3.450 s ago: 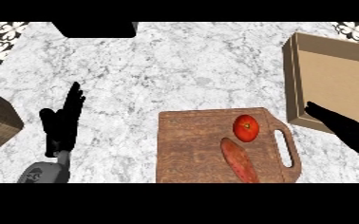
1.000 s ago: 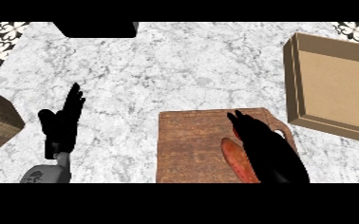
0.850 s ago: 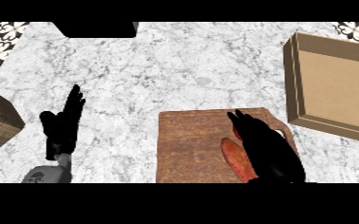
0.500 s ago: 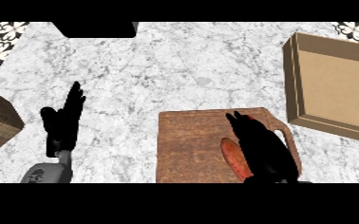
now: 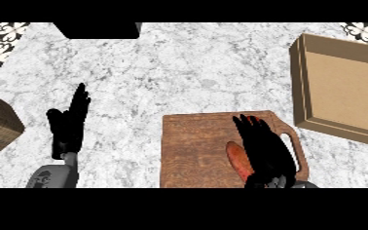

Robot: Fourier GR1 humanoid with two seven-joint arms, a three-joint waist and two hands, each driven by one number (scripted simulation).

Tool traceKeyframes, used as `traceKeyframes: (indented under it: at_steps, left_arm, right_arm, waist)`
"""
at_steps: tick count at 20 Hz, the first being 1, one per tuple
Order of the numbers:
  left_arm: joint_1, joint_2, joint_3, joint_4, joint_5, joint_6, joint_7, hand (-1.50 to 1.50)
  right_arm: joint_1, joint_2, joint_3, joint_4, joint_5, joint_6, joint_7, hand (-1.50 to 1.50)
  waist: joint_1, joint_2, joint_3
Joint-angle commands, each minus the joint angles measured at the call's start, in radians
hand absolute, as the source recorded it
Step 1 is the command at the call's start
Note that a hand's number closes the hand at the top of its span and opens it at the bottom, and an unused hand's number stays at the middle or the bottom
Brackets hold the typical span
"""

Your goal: Pick the sweet potato from the cutting board and place it in the cardboard box

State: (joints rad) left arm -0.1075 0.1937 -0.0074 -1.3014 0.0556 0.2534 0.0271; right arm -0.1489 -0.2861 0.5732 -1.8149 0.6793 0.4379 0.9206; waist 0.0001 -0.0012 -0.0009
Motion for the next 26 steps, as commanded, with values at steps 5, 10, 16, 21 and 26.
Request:
traceKeyframes:
  at_steps: [5,10,16,21,26]
  left_arm:
    - [0.008,-0.019,0.027,-0.014,-0.022,-0.015,0.000,0.00]
    - [0.073,-0.003,0.036,-0.036,-0.016,-0.065,-0.037,0.00]
    - [0.097,-0.027,0.013,-0.159,-0.044,-0.036,0.074,0.00]
    - [0.064,-0.059,0.030,-0.033,-0.056,-0.008,-0.027,0.00]
    - [0.082,0.014,0.102,-0.023,-0.004,-0.061,-0.016,0.00]
  right_arm:
    - [0.071,0.062,0.002,-0.015,0.093,0.042,-0.008,-1.50]
    - [0.044,0.041,-0.025,0.019,0.136,-0.020,-0.190,1.50]
    - [0.011,0.064,-0.053,0.024,0.208,-0.005,-0.224,1.50]
    - [0.299,-0.167,0.019,-0.152,0.240,-0.152,-0.456,1.50]
    - [0.538,-0.463,-0.124,-0.303,0.180,-0.258,-0.730,1.50]
  waist:
    - [-0.001,0.001,0.001]
    - [0.001,0.001,0.001]
    - [0.003,0.000,0.001]
    - [-0.026,-0.005,0.002]
    - [-0.051,-0.010,0.002]
